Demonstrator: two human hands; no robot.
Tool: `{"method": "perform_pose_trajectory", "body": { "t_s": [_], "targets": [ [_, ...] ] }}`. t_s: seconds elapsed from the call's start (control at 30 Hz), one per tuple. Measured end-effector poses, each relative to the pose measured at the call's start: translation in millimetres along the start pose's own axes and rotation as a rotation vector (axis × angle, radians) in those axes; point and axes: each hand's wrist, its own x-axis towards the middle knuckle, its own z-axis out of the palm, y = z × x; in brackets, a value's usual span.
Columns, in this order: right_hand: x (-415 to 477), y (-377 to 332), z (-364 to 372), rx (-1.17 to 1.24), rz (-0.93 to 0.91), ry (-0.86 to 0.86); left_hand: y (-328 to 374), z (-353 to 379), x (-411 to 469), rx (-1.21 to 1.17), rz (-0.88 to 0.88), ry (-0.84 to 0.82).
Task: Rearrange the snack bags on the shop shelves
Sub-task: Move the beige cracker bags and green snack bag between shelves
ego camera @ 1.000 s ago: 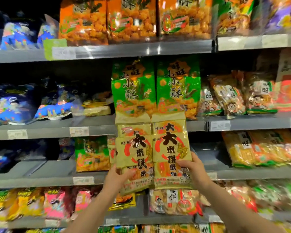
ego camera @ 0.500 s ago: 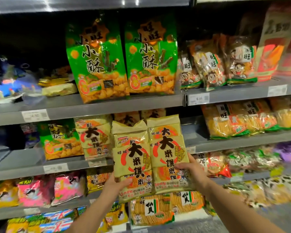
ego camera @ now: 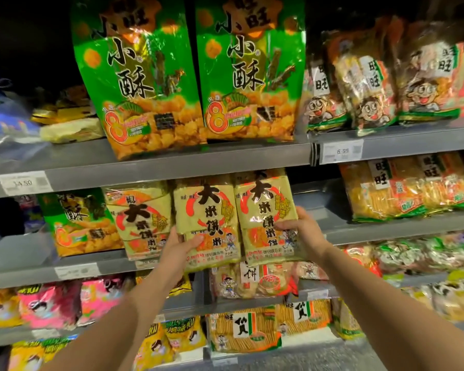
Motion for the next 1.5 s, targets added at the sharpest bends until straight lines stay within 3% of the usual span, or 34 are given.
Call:
{"method": "perform_pose_trajectory", "body": {
  "t_s": [0.3,0.53,0.73,0.9,1.0,1.1,1.23,1.37,1.5],
  "targets": [
    [35.8,1.8,-4.1,-0.112,-0.096,-0.006,-1.8,9.2,41.8,0.152,0.099,0.133],
    [40.0,13.5,-6.5,-0.224,-0.153,0.065,-6.6,36.1,61.7,0.437,0.119,0.453],
    [30.2,25.3,0.4,-0.379,-0.186,0.216,6.1,47.8,79.3,0.581,0.073,0.488],
    [27.0,38.5,4.4,-0.330,-0.174,0.256,-3.8,58.0,44.0,0.608,0.296,0.487],
    [26.4,39.7,5.8,-0.236,-0.155,0.266,-17.6,60.1,27.8,0.664,0.445,0.435],
    [25.6,39.1,6.9,-0.210,-0.156,0.283,-30.0,61.1,18.5,0.674,0.482,0.322],
    [25.0,36.6,11.2,-0.148,-0.162,0.278,-36.7,63.0,18.6,0.723,0.389,0.155],
    [31.1,33.2,18.2,-0.130,-0.194,0.294,-33.5,79.7,21.2,0.753,0.242,-0.134],
    [36.7,28.4,20.1,-0.141,-0.246,0.306,-28.8,90.8,26.3,0.695,0.215,-0.126]
  ]
}}
